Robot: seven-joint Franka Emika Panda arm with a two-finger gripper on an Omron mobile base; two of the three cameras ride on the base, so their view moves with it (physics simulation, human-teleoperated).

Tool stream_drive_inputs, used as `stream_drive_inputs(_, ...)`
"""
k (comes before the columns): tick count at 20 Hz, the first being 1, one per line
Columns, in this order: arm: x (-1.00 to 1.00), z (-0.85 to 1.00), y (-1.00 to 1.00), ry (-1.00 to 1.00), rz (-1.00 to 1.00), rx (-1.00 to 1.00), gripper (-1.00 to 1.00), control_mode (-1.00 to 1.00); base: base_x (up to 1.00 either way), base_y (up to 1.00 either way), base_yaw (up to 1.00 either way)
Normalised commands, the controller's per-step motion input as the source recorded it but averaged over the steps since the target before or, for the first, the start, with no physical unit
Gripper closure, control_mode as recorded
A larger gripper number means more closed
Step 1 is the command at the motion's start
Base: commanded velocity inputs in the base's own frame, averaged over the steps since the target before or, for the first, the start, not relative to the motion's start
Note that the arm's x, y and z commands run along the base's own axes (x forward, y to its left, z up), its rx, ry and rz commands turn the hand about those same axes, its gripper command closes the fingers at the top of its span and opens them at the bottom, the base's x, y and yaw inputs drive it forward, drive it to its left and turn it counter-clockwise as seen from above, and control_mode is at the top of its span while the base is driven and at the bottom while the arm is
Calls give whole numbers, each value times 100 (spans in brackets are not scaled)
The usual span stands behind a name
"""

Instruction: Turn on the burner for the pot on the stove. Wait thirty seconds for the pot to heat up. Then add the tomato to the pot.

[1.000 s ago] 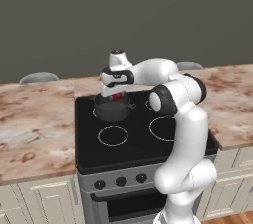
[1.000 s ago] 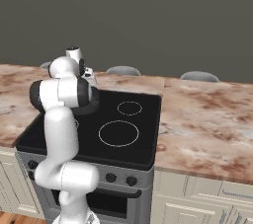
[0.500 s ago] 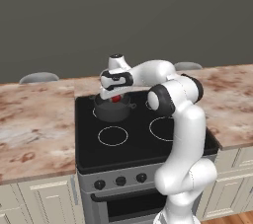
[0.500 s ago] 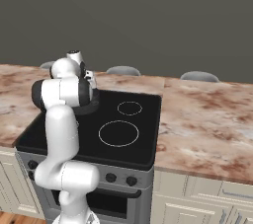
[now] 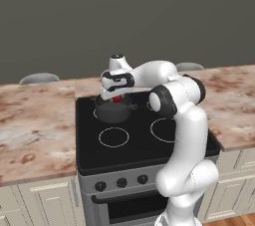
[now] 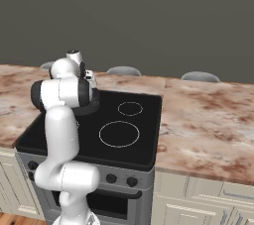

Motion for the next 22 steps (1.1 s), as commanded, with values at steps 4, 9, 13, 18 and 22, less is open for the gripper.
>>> stream_drive_inputs(4, 0, 0, 0, 0, 0, 0, 100, -100, 0, 0, 0)
stream_drive_inputs(9, 0, 0, 0, 0, 0, 0, 100, -100, 0, 0, 0)
stream_drive_inputs(13, 0, 0, 0, 0, 0, 0, 100, -100, 0, 0, 0)
stream_drive_inputs(18, 0, 0, 0, 0, 0, 0, 100, -100, 0, 0, 0)
stream_drive_inputs(22, 0, 0, 0, 0, 0, 0, 100, -100, 0, 0, 0)
